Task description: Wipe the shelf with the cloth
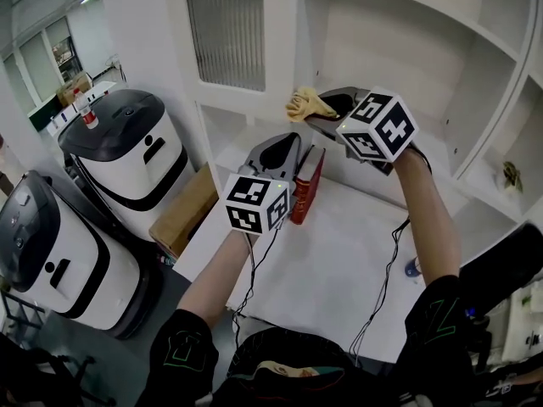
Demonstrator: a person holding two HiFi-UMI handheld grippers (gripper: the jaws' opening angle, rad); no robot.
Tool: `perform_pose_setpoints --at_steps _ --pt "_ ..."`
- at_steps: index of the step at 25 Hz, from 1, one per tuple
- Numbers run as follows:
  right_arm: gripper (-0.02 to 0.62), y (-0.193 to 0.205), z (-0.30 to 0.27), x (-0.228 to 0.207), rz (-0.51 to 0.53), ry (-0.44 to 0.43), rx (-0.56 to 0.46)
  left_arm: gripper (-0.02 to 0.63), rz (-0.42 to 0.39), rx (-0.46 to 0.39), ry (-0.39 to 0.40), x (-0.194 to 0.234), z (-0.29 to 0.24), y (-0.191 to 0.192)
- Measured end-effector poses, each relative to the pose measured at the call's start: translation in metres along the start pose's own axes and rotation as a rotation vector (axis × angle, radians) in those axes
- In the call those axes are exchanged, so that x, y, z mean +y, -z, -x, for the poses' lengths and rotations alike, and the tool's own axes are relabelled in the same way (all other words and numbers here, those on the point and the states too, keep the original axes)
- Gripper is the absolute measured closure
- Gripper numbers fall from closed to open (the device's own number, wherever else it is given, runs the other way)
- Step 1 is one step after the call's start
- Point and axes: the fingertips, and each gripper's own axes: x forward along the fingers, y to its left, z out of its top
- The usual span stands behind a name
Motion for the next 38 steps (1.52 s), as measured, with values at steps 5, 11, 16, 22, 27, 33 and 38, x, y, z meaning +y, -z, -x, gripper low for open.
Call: perform_pose_setpoints --at_steps 5,11,16,22,27,33,38 --pt "0.459 0.006 0.011 -0.022 0.091 0.118 0.053 0.606 0.010 -0.007 -0.003 -0.002 0.003 -0.001" --pt "0.459 0.037 -0.008 -0.048 0.218 0.255 0.252 0.607 0.031 -0.007 -0.003 -0.003 0.006 0.002" --pt "0.459 0.043 -0.029 -0.049 0.320 0.264 0.343 0.606 0.044 -0.012 0.011 -0.012 0.008 0.002" --pt "0.459 0.036 -0.041 -0.043 0.323 0.227 0.354 0.606 0.027 0.006 -0.008 -0.007 0.012 0.010" --pt "0.459 0.036 -0.041 -0.028 0.353 0.171 0.374 0.607 0.017 0.024 -0.027 -0.001 0.009 0.020" --pt "0.466 0.045 -0.031 -0.017 0.367 0.135 0.417 0.607 0.017 0.047 -0.014 -0.010 0.006 0.032" --pt "0.468 0.049 -0.028 -0.016 0.356 0.160 0.407 0.607 0.014 0.054 -0.006 -0.015 0.005 0.035"
